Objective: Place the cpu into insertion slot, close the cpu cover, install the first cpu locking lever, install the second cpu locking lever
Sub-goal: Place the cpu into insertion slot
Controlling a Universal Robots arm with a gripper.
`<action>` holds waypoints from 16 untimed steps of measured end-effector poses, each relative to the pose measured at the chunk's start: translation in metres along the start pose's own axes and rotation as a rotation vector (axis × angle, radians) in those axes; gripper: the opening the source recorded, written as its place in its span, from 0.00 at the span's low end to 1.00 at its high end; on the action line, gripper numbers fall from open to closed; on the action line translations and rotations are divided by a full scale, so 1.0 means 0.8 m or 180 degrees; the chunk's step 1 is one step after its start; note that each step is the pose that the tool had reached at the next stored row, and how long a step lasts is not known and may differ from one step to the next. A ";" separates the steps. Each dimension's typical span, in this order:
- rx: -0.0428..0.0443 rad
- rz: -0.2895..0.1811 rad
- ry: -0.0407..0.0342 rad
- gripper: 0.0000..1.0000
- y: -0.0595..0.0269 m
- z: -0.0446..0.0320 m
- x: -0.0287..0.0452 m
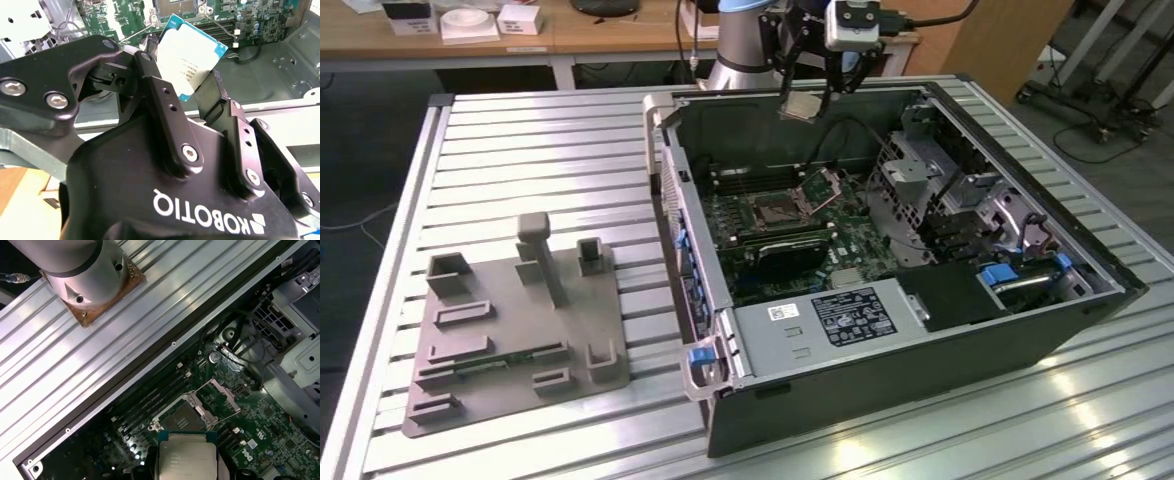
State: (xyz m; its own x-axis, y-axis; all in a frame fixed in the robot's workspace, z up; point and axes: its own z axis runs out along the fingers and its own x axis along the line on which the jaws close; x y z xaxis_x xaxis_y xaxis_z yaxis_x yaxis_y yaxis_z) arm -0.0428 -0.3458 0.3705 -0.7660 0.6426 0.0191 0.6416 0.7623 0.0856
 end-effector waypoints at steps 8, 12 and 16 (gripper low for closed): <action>-0.0001 0.0035 -0.0003 0.54 0.000 0.0001 0.0005; -0.0001 0.0036 -0.0003 0.54 0.000 0.0001 0.0005; -0.0001 0.0036 -0.0003 0.54 0.000 0.0001 0.0005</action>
State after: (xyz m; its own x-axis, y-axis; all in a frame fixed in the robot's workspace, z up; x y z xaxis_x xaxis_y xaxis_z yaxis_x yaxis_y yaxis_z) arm -0.0432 -0.3458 0.3704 -0.7586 0.6513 0.0191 0.6502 0.7549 0.0857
